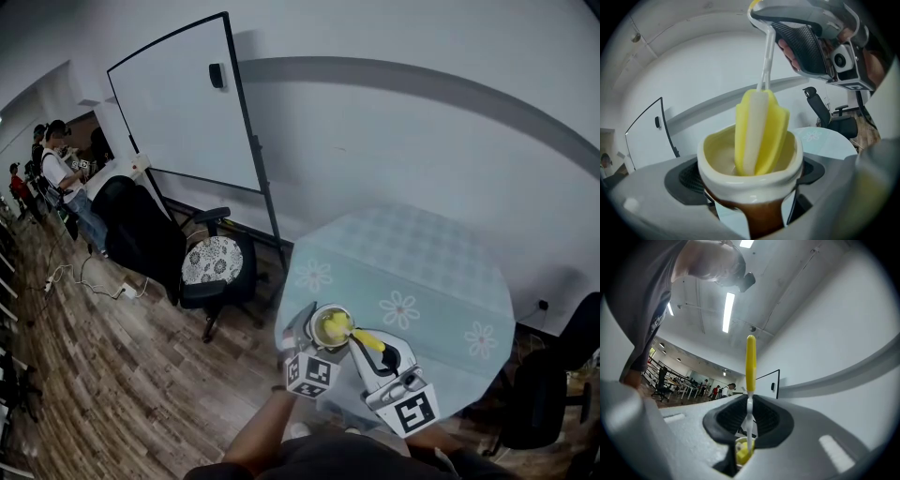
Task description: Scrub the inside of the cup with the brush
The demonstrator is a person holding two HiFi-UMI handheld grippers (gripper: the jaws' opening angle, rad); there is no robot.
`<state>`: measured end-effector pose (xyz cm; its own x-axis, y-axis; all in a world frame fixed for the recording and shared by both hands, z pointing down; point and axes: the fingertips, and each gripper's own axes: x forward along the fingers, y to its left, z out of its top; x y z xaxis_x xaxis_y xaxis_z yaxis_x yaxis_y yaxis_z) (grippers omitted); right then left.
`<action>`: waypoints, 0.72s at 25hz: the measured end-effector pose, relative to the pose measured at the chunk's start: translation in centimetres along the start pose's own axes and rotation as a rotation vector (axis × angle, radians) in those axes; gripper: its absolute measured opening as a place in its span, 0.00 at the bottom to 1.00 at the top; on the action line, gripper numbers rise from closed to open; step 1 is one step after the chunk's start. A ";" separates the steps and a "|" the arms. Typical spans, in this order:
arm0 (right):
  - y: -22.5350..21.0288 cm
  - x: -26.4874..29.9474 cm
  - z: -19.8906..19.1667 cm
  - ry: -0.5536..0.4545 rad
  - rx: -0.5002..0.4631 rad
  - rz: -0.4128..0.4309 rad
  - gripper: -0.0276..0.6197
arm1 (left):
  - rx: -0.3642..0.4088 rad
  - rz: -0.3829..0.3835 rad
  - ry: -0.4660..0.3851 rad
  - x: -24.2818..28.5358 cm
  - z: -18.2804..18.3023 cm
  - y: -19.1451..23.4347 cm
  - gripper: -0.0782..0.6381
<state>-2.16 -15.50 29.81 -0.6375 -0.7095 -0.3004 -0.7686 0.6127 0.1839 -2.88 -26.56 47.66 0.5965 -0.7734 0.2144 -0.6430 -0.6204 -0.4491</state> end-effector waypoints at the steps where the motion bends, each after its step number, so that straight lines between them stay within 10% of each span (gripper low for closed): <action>1: 0.1 0.0 -0.1 0.001 0.001 0.004 0.10 | 0.003 0.002 0.002 0.0 -0.1 0.1 0.89; 18: 2.1 1.4 0.2 -0.018 -0.017 0.049 0.10 | 0.057 0.008 -0.008 -0.4 0.5 0.3 0.89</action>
<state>-4.62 -15.14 29.61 -0.6738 -0.6722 -0.3069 -0.7371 0.6408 0.2146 -3.09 -26.36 46.95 0.5954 -0.7772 0.2036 -0.6197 -0.6055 -0.4993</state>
